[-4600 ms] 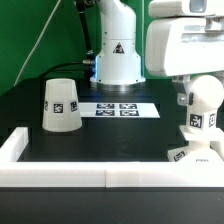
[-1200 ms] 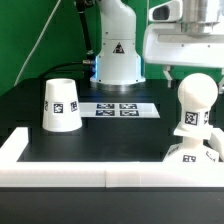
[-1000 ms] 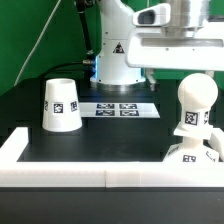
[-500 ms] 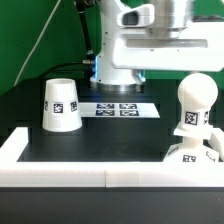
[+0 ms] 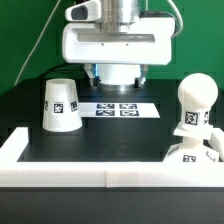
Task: Assemble lamp
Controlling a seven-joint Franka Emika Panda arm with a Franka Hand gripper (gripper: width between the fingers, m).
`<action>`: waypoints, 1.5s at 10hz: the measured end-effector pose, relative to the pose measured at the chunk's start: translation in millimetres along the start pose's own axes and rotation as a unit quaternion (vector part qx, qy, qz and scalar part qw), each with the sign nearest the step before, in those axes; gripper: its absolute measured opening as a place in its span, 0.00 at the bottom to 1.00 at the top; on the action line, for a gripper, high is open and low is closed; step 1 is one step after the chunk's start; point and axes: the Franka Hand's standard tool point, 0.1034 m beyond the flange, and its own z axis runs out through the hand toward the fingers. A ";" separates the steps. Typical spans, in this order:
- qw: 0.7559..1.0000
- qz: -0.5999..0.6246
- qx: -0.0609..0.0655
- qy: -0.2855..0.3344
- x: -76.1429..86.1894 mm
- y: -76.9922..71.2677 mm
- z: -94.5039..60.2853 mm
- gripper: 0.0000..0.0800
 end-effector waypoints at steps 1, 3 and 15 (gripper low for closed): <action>1.000 -0.001 -0.001 0.000 0.7 5.9 0.5 0.87; 1.000 -0.001 -0.003 0.000 1.9 18.0 0.8 0.87; 1.000 0.025 -0.012 0.005 -40.8 80.2 10.5 0.87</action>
Offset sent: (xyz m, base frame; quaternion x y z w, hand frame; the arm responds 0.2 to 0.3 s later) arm 0.0000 -0.0200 0.0000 0.0000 0.0000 0.0000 1.0000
